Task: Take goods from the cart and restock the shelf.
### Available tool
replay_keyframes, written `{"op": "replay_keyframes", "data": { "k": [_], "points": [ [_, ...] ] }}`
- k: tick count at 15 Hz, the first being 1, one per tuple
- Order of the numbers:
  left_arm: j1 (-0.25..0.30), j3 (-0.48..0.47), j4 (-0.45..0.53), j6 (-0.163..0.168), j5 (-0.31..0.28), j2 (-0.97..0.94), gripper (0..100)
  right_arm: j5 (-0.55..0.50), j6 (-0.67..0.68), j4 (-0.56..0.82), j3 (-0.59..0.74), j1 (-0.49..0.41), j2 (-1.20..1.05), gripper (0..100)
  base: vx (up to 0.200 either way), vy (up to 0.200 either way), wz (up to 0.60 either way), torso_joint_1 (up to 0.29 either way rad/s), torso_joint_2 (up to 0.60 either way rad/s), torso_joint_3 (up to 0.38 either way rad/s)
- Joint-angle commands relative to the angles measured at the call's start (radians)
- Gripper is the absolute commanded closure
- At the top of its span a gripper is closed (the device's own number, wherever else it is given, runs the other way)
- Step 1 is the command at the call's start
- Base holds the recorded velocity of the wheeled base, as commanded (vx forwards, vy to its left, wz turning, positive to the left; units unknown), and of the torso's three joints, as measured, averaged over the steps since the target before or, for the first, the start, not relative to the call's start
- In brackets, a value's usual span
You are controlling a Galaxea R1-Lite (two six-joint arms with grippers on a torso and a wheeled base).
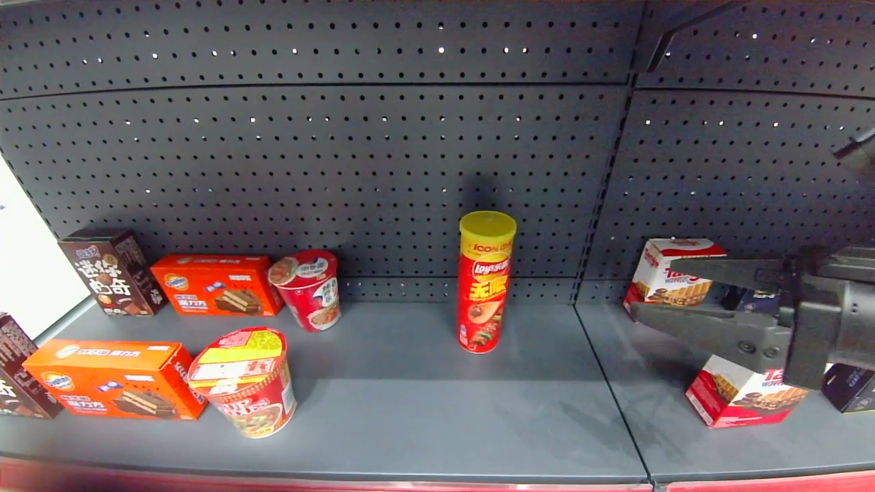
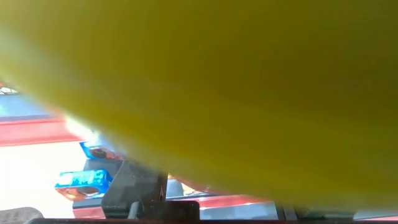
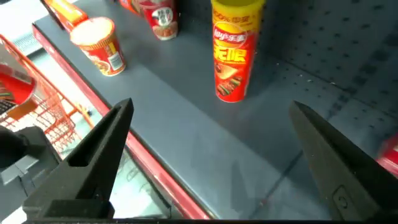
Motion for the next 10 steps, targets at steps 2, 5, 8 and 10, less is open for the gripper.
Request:
{"op": "replay_keyframes", "data": {
  "k": [2, 5, 8, 10],
  "points": [
    [-0.001, 0.008, 0.001, -0.024, 0.004, 0.002, 100, 0.003, -0.007, -0.047, -0.028, -0.004, 0.143, 0, 0.0, 0.0, 0.0, 0.0, 0.0, 0.0],
    [-0.002, 0.018, 0.001, -0.027, 0.0, 0.002, 100, 0.037, -0.059, -0.067, -0.044, -0.024, 0.208, 0, 0.0, 0.0, 0.0, 0.0, 0.0, 0.0],
    [-0.004, 0.016, 0.001, -0.027, -0.002, 0.002, 100, 0.169, -0.116, -0.182, -0.048, -0.098, 0.295, 0, 0.0, 0.0, 0.0, 0.0, 0.0, 0.0],
    [-0.022, 0.016, 0.001, -0.031, -0.002, 0.002, 100, 0.255, -0.159, -0.224, -0.048, -0.142, 0.34, 0, 0.0, 0.0, 0.0, 0.0, 0.0, 0.0]
  ]
}}
